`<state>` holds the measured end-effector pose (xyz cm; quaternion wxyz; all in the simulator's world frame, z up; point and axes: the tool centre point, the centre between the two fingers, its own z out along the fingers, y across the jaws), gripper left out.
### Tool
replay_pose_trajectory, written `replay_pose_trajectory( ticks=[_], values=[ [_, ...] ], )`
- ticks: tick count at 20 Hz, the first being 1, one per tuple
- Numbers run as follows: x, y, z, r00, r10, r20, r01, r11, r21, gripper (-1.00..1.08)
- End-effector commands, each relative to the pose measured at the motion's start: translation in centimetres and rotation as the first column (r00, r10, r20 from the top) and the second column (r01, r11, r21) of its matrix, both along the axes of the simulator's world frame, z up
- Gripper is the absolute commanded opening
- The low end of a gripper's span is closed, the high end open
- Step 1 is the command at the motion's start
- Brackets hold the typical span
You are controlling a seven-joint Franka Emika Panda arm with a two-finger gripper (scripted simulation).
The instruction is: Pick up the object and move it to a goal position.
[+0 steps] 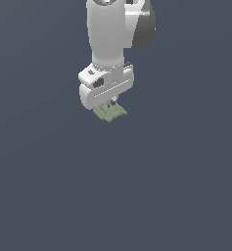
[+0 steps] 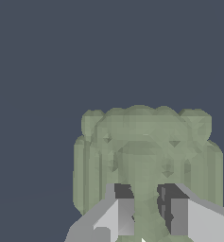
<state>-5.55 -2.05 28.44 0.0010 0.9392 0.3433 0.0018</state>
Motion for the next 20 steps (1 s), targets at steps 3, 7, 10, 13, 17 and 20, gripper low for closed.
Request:
replay_pose_trajectory(
  ticks=[3, 7, 10, 13, 17, 20],
  values=[
    [0.1, 0.5, 4.7, 1.000, 0.000, -0.002, 0.000, 1.000, 0.001, -1.00],
    [0.3, 1.0, 8.8, 1.000, 0.000, -0.002, 0.000, 1.000, 0.001, -1.00],
    [0.5, 1.3, 11.8, 1.000, 0.000, -0.002, 0.000, 1.000, 0.001, -1.00],
    [0.7, 1.5, 14.3, 1.000, -0.001, -0.003, 0.001, 1.000, 0.001, -1.00],
    [0.9, 1.8, 16.9, 1.000, -0.002, -0.003, 0.002, 1.000, 0.001, -1.00],
    [1.1, 1.9, 18.2, 1.000, -0.002, -0.003, 0.002, 1.000, 0.001, -1.00]
  ],
)
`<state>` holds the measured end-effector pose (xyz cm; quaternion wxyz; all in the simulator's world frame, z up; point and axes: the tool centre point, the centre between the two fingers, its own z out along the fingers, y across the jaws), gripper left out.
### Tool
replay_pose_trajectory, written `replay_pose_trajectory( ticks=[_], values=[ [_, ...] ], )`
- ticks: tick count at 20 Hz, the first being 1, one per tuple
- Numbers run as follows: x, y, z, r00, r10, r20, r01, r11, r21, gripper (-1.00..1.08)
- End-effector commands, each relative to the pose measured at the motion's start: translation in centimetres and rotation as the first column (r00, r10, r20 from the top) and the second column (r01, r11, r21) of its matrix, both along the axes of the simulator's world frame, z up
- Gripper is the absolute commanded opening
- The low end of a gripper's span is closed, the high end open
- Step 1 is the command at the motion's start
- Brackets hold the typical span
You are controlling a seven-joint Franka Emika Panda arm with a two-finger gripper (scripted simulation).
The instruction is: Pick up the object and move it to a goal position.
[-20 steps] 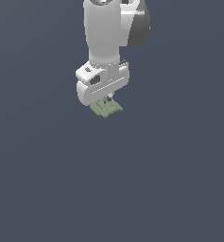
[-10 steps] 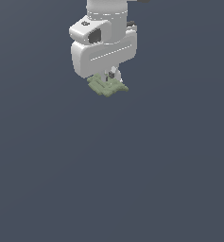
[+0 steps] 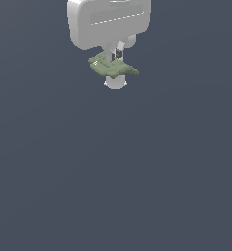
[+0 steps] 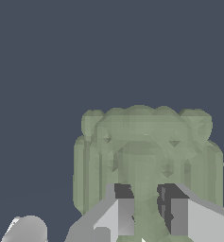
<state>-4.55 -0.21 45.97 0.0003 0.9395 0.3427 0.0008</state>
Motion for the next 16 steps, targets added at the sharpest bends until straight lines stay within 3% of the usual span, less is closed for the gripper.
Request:
replay_pose_trajectory(
  ticks=[1, 16],
  values=[
    [0.1, 0.1, 1.1, 1.000, -0.001, -0.002, 0.001, 1.000, 0.000, -1.00],
    [0.4, 0.3, 2.9, 1.000, -0.001, -0.002, 0.001, 1.000, 0.000, -1.00]
  ],
)
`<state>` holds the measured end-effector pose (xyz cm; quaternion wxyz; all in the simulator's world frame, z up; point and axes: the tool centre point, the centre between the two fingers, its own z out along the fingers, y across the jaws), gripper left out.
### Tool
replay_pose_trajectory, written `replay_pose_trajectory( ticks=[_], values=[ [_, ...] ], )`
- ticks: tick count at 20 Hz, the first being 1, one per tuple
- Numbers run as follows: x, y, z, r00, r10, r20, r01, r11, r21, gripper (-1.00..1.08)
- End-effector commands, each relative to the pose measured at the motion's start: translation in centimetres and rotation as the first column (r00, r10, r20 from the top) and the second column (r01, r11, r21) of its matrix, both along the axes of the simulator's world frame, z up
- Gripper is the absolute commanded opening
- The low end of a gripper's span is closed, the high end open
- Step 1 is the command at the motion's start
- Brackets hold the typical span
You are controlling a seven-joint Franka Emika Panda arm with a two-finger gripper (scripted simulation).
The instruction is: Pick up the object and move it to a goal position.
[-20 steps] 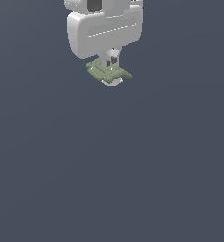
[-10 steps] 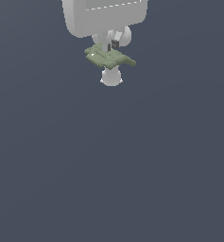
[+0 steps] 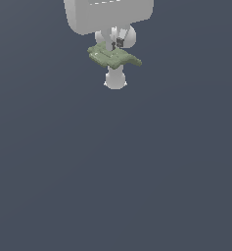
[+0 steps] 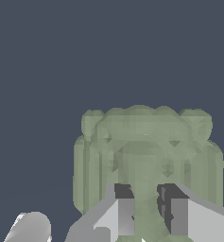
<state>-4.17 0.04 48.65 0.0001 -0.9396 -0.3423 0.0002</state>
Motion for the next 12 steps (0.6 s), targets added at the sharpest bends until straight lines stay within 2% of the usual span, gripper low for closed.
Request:
replay_pose_trajectory(
  ticks=[1, 12],
  values=[
    [0.1, 0.1, 0.5, 1.000, 0.000, 0.001, 0.000, 1.000, 0.000, -1.00],
    [0.3, 0.3, 2.4, 1.000, 0.000, 0.001, 0.000, 1.000, 0.000, -1.00]
  ],
)
